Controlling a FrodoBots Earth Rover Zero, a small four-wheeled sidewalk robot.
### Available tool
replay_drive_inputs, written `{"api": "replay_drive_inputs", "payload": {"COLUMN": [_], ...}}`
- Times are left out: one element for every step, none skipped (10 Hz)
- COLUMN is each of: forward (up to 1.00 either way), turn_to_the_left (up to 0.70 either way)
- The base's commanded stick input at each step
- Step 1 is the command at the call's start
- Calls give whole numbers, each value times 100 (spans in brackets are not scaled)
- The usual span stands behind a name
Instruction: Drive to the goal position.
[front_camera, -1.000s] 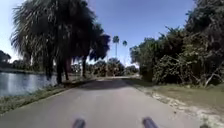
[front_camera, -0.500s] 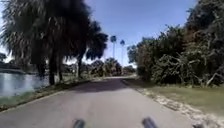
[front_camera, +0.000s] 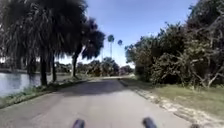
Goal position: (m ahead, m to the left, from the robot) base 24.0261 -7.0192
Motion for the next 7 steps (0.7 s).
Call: {"api": "replay_drive_inputs", "payload": {"forward": [85,85,85,85,85,85,85], "turn_to_the_left": [34,34,23,0,0,0,0]}}
